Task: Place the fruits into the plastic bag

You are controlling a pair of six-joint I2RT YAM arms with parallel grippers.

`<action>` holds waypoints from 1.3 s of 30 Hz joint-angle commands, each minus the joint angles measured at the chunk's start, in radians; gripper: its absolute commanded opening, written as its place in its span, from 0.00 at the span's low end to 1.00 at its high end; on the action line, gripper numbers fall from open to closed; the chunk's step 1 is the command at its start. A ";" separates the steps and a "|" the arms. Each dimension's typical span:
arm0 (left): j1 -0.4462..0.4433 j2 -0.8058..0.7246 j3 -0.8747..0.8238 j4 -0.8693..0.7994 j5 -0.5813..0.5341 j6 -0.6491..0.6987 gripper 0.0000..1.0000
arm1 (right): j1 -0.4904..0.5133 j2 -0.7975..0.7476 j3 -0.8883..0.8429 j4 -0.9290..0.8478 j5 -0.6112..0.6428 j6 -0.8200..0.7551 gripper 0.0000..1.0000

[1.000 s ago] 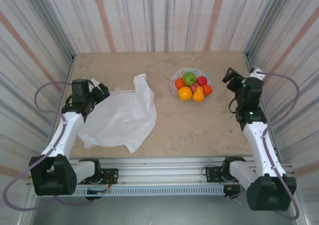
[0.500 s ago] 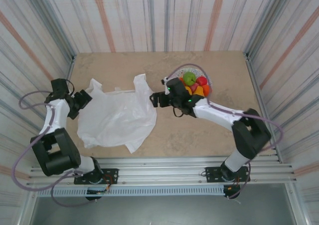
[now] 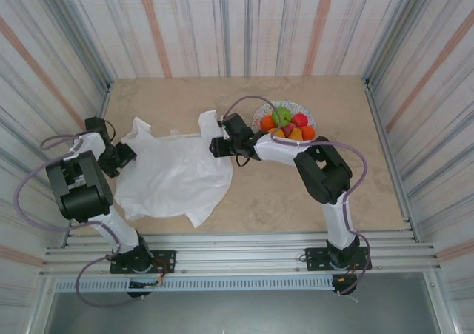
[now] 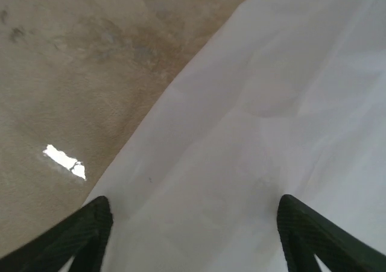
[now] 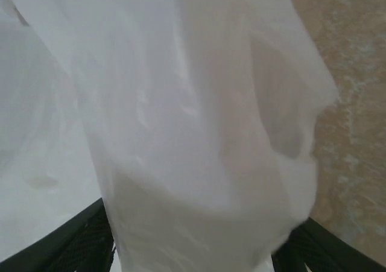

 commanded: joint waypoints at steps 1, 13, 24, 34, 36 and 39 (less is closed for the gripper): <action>-0.002 0.024 0.038 -0.029 0.033 0.032 0.65 | -0.003 0.028 0.047 -0.017 -0.027 0.040 0.48; -0.055 -0.021 0.120 -0.002 0.145 0.031 0.04 | -0.004 -0.126 -0.076 0.018 -0.056 0.047 0.00; -0.173 -0.106 0.258 0.354 0.375 0.121 0.00 | 0.154 -0.511 -0.414 0.138 -0.237 -0.127 0.38; -0.187 -0.248 0.099 0.687 0.710 0.385 0.00 | 0.020 -0.939 -0.415 -0.163 -0.208 -0.406 0.74; -0.193 -0.263 0.088 0.699 0.746 0.398 0.00 | -0.053 -0.923 -0.377 -0.161 -0.269 -0.401 0.76; -0.209 -0.286 0.066 0.723 0.786 0.422 0.00 | -0.160 -0.851 -0.346 -0.131 -0.371 -0.390 0.76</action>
